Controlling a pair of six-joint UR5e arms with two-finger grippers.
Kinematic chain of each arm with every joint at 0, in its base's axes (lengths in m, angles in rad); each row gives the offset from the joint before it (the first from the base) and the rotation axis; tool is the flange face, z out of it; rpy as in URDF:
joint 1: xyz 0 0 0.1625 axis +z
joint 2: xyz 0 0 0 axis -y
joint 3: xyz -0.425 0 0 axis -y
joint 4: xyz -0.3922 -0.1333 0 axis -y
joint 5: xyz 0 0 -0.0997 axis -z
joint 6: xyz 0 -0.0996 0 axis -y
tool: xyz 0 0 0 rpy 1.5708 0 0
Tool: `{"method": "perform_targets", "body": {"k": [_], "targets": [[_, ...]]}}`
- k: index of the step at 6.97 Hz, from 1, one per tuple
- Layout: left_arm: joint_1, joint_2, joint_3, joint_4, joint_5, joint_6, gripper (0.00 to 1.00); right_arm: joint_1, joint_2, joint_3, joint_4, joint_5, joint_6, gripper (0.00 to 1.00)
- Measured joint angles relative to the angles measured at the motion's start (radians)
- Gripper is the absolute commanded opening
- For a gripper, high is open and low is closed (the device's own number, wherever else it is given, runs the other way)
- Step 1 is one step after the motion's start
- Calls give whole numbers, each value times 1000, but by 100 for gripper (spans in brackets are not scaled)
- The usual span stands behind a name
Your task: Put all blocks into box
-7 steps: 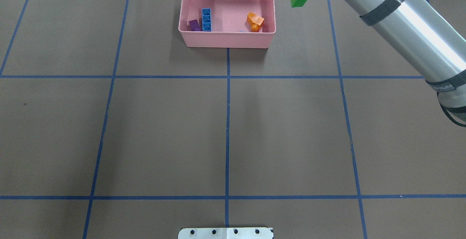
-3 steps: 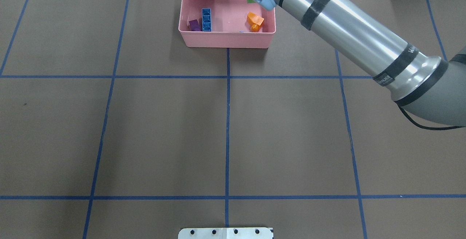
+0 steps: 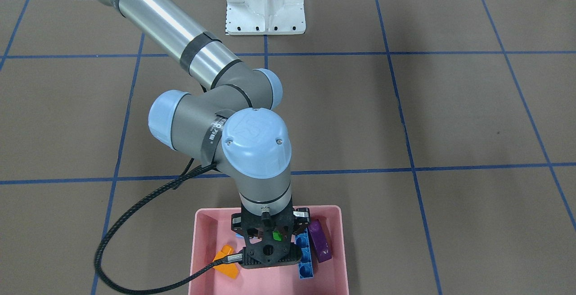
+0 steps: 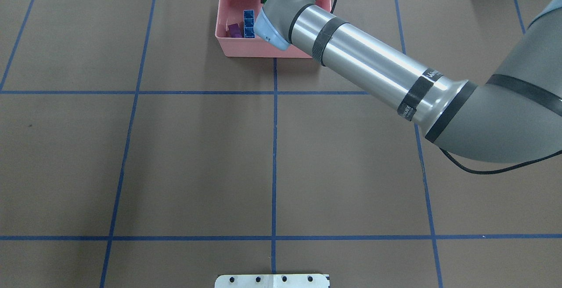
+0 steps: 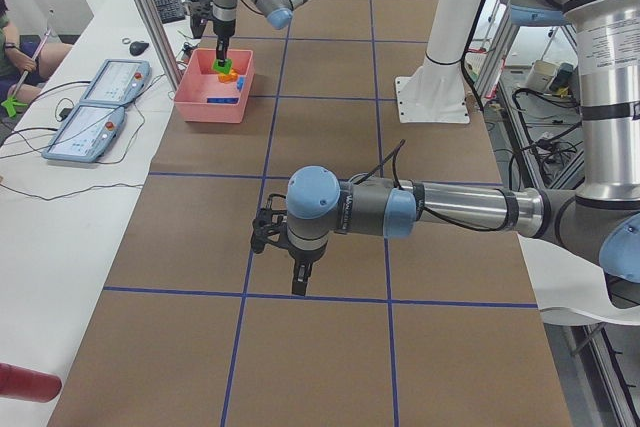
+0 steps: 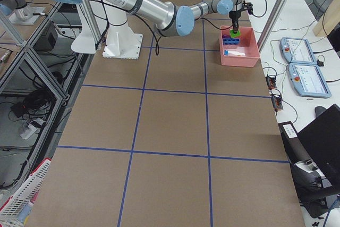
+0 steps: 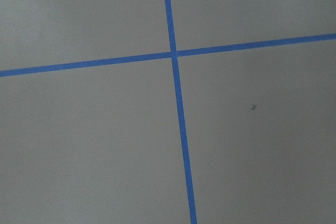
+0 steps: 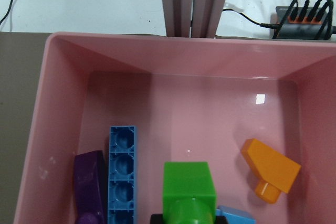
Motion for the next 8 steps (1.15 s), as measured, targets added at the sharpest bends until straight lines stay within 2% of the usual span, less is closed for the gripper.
{"method": "perform_targets", "body": {"k": [2,3,4,6,7,8], "targets": [[0,1,0,0,-8,0,100,-15,17,-35,46,-22,49,100],[0,0,1,0,-14,-1,100,4,21,-28,23,25,36,100],[0,0,2,-1,-16,-1,100,35,21,9,-67,87,-13,100],[0,0,5,0,-18,0,100,101,-2,210,-443,147,-211,100],[0,1,10,0,-18,0,100,136,-79,365,-574,175,-276,100],[0,1,16,-1,-18,0,100,174,-226,558,-630,213,-317,100]]}}
